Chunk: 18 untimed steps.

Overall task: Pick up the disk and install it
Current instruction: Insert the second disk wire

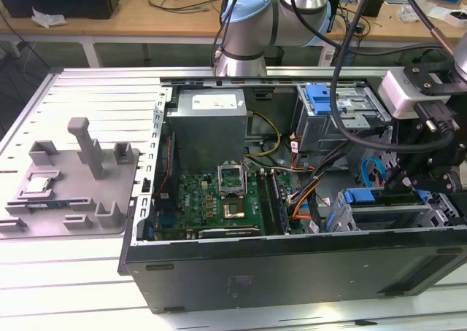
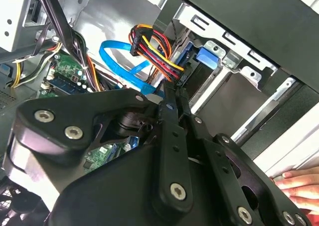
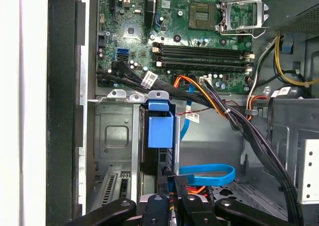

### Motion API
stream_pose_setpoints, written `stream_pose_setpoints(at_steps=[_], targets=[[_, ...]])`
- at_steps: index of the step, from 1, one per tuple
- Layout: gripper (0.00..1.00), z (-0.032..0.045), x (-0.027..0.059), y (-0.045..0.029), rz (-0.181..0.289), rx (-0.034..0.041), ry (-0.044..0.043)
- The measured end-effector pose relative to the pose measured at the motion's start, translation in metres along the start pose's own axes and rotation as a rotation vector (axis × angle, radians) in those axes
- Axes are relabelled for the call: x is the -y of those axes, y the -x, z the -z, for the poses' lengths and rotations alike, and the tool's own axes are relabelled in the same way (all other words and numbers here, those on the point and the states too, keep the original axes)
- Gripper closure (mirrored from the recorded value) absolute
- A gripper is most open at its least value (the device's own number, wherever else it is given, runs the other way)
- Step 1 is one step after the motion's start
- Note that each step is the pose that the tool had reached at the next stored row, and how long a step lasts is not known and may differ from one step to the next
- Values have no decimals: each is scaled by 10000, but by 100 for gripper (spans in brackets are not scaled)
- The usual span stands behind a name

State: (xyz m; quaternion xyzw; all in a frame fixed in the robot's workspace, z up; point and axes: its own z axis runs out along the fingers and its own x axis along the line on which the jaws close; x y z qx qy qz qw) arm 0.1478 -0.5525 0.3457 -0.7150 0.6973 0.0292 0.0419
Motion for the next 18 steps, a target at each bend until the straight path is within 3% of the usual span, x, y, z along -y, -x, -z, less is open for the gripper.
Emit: stream_pose_setpoints(at_steps=[18], targets=[[84,-31,12,-3,0,-1,0]])
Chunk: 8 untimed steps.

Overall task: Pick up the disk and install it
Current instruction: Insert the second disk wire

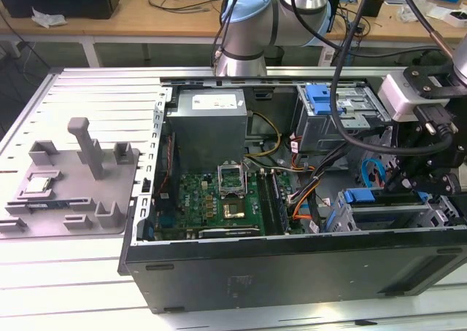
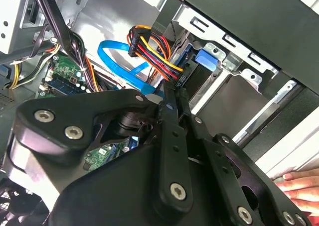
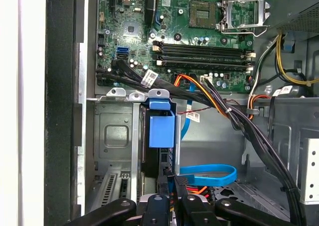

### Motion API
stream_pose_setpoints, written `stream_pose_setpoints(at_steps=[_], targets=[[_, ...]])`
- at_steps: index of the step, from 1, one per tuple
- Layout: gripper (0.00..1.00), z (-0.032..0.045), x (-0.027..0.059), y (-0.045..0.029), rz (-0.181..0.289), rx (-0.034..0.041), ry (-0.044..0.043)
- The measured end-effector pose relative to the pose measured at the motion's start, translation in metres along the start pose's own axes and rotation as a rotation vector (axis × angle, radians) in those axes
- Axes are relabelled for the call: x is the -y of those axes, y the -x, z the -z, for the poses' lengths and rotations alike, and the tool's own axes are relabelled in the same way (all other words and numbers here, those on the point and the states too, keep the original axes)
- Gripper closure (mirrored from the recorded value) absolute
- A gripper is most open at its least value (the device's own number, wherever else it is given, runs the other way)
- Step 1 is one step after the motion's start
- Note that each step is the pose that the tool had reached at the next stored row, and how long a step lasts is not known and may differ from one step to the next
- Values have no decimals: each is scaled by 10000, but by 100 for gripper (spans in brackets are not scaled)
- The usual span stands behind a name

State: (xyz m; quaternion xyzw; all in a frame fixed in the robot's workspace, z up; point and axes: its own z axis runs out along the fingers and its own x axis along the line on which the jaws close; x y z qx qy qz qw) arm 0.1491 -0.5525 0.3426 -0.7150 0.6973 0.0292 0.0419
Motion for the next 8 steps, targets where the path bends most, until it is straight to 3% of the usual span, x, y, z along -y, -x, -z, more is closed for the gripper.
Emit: stream_pose_setpoints(at_steps=[8], targets=[[84,-14,-1,-1,0,0,0]])
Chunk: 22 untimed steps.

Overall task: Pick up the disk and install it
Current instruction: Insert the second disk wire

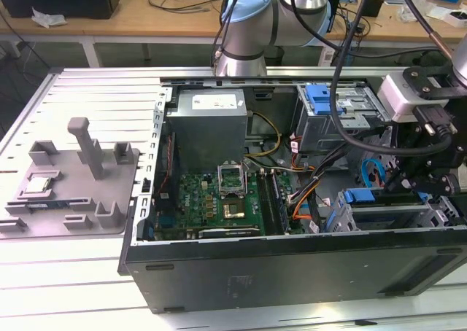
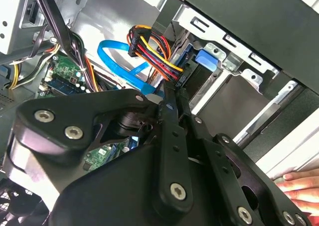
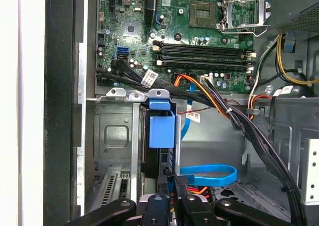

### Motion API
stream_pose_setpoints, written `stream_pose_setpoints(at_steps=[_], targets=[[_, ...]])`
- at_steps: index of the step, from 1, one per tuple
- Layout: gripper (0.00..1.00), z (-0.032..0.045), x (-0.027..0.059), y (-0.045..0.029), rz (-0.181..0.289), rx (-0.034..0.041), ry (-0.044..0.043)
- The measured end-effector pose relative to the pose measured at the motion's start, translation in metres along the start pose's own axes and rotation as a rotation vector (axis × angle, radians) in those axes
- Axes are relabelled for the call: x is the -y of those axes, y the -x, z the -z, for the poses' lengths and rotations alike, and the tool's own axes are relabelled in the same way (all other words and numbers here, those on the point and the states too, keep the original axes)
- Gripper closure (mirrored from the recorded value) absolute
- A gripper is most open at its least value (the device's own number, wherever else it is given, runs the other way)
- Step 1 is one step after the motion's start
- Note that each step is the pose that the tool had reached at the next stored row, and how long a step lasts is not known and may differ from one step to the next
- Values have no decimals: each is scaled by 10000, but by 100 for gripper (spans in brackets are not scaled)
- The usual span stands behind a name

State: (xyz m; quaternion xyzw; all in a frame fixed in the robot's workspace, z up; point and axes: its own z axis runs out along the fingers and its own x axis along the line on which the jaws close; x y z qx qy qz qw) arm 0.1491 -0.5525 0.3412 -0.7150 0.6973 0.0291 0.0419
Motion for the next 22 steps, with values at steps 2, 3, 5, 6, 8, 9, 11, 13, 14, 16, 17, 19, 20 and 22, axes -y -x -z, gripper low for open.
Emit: stream_pose_setpoints(at_steps=[2,3,5,6,8,9,11,13,14,16,17,19,20,22], targets=[[84,-3,-1,0,0,-1,0],[84,-4,-1,0,0,-1,0],[84,-13,-2,-1,0,-1,0],[84,-16,-2,-2,0,0,1],[84,-22,-3,-2,-1,-2,0],[84,-26,-3,-3,-1,-1,0],[84,-29,-3,-3,0,0,1],[84,-32,-3,-3,-1,0,0],[84,-32,-3,-3,0,0,0],[84,-32,-3,-3,0,0,1],[84,-32,-3,-3,0,0,0],[84,-33,-3,-3,-1,0,0],[84,-33,-3,-3,0,0,1],[84,-34,-3,-3,0,1,0]])
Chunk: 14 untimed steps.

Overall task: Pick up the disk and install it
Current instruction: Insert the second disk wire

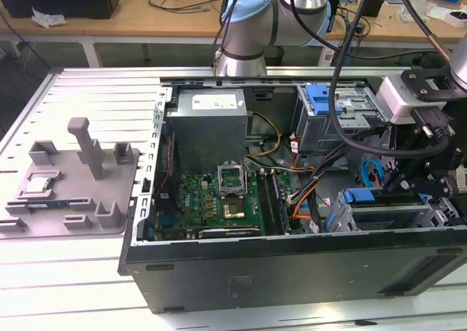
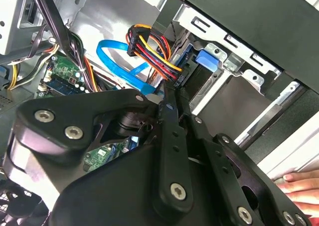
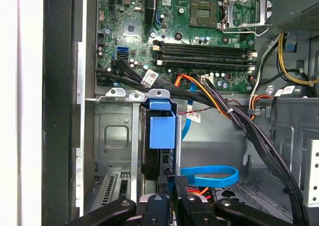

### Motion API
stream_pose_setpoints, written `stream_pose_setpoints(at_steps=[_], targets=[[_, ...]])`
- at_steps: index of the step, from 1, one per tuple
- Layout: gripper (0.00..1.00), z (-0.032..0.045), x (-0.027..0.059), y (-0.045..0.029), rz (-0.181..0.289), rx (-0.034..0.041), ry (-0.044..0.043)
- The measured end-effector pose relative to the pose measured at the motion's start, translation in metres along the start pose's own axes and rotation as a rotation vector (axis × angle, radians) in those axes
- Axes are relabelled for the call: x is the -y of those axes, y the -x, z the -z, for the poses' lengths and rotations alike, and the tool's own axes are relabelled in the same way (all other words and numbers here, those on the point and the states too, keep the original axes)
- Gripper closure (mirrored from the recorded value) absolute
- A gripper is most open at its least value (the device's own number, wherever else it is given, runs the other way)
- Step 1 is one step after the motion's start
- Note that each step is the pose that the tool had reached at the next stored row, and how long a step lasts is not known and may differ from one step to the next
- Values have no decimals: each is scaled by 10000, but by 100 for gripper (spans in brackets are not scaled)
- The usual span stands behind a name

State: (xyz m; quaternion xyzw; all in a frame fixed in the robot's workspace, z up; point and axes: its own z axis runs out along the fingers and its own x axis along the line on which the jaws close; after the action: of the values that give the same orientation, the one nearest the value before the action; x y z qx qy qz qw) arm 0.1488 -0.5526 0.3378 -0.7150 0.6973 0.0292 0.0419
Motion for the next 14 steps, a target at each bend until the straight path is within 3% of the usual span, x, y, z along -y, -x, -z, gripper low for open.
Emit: stream_pose_setpoints(at_steps=[3,4,5,10,14], targets=[[83,1,0,1,0,7,-1],[76,7,0,1,0,10,-1],[76,22,1,3,1,12,-1],[76,187,4,21,0,1,0],[76,263,5,30,0,1,0]])
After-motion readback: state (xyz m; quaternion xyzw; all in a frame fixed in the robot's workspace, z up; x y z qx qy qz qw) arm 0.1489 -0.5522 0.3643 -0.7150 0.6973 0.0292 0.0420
